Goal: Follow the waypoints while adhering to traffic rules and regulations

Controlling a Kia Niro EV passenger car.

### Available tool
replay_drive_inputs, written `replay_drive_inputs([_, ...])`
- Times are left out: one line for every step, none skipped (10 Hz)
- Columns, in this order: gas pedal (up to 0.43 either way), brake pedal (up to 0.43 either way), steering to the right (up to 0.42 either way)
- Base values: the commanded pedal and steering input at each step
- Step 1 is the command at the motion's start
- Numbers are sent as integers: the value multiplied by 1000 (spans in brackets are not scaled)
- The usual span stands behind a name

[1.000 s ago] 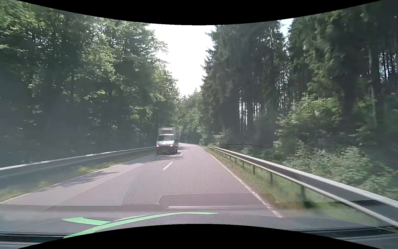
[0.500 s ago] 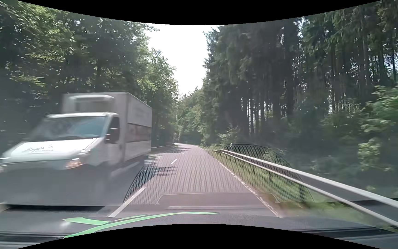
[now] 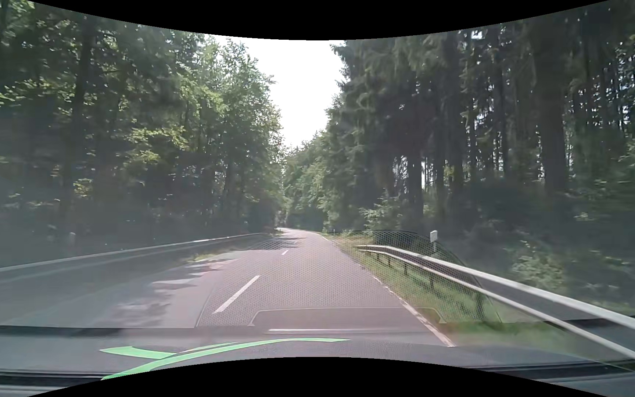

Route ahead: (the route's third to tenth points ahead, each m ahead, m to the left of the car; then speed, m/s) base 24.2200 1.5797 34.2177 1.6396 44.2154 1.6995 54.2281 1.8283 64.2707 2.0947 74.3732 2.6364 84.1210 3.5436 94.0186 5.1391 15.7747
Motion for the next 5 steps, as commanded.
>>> replay_drive_inputs([79, 0, -3])
replay_drive_inputs([79, 0, -3])
replay_drive_inputs([79, 0, -3])
replay_drive_inputs([79, 0, -3])
replay_drive_inputs([79, 0, -3])
